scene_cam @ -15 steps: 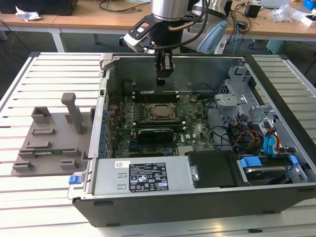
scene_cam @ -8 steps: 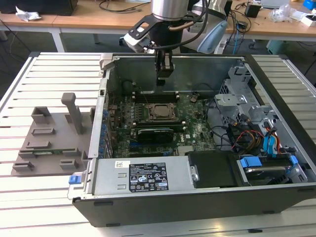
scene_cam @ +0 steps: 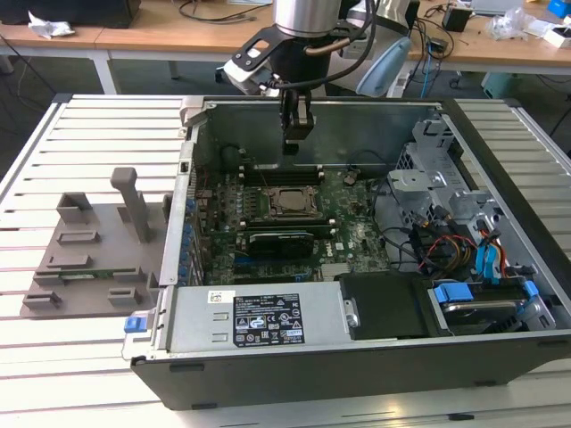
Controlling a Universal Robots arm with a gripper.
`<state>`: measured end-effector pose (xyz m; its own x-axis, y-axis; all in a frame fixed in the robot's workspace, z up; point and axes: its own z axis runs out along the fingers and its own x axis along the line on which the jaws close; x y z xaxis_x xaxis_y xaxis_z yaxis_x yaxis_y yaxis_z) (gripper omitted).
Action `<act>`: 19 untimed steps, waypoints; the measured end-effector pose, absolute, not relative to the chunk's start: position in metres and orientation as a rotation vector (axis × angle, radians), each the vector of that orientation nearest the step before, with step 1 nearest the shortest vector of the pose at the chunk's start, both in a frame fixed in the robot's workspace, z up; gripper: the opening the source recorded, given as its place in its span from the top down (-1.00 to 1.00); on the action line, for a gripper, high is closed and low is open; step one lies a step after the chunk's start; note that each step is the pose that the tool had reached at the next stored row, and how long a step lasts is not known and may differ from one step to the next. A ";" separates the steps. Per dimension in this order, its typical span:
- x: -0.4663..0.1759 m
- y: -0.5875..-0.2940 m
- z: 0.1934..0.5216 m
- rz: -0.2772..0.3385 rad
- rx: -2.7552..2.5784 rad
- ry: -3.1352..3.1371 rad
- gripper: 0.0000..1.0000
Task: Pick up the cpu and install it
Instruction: 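Install the first cpu locking lever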
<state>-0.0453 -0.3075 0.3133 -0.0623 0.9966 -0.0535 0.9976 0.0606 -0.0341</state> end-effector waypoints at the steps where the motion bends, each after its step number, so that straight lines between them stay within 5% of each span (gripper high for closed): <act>1: -0.045 -0.308 0.313 -0.096 2.138 2.278 0.79; 19: -0.045 -0.308 0.313 -0.095 2.061 2.345 0.79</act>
<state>-0.0453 -0.3075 0.3133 -0.1291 0.9902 -0.0536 0.9913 0.1274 -0.0341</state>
